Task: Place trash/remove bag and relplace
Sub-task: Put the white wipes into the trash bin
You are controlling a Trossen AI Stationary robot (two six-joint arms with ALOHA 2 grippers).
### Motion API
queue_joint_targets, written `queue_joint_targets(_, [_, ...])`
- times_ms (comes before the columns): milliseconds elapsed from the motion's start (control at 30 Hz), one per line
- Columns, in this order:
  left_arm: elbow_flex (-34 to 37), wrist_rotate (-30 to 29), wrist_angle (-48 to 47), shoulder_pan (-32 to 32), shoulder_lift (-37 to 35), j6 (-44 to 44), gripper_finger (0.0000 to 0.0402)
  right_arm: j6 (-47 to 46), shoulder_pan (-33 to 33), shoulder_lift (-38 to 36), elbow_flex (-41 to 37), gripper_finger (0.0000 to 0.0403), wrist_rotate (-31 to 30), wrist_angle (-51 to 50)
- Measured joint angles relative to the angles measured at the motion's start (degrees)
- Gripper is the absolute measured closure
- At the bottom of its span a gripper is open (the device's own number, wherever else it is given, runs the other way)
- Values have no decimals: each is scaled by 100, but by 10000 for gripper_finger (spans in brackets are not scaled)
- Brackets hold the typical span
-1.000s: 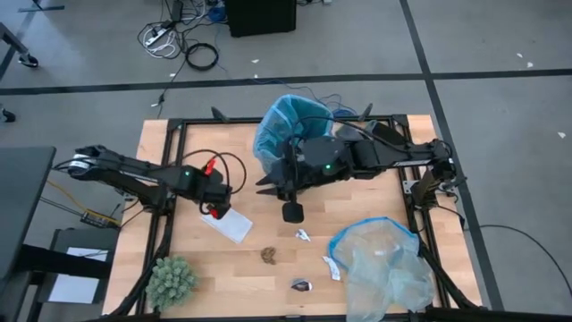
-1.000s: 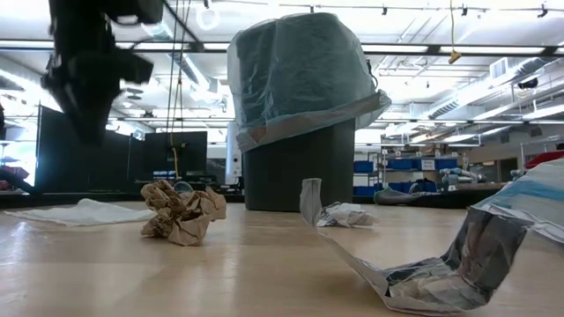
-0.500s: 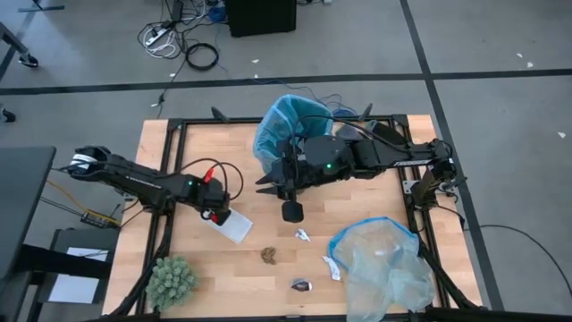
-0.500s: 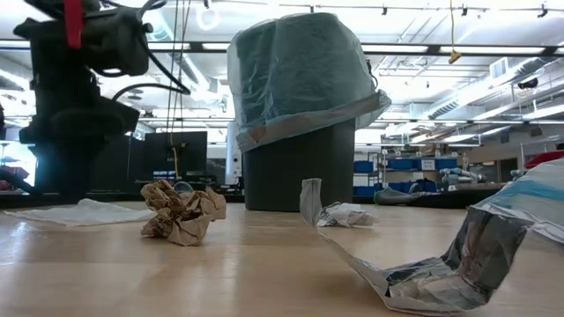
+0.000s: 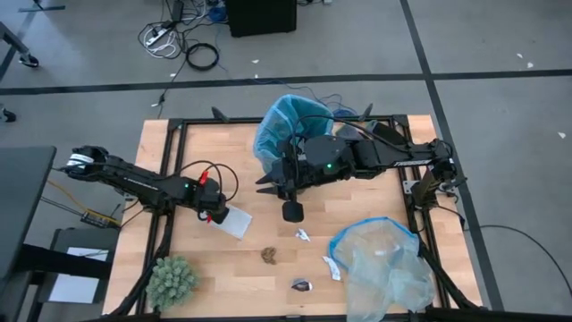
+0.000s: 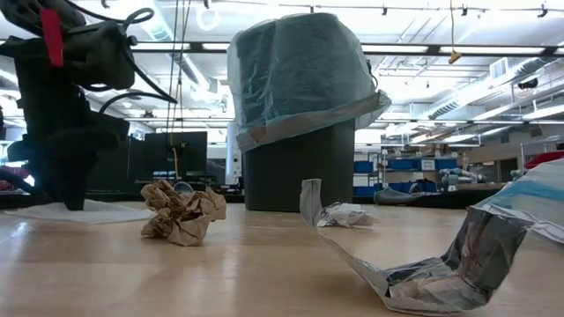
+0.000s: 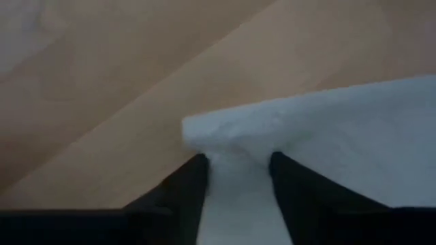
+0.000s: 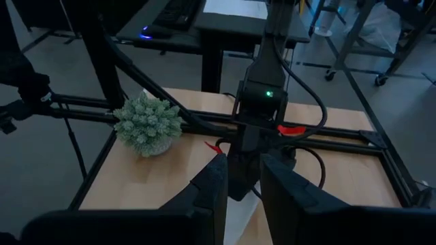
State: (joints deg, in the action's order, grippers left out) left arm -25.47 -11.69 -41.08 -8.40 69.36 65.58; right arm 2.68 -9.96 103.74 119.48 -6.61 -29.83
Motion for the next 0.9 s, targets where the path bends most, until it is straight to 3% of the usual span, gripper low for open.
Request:
queue_joint_targets(200, [-204,-62,22,9,49,-402,385,4,4,0,0,329,-154,-16])
queue_joint_targets(367, [-713,105,53,11,57,-910,395,-36,9,-19,0,329,-172,-151])
queue_joint_targets(567, [-1826,118,-398,9,39,-1602,398,-453,7,-130,0,329,-105,-1213])
queue_joint_targets(733, [-3356,68,-1253,10,39,-2763,399,-1112,-23,-138,0,329,-107,-2359])
queue_joint_targets(900, [-5021,-351,-1735,93,34,-3671,400,-1602,-113,-140,-2,329,-171,-3350])
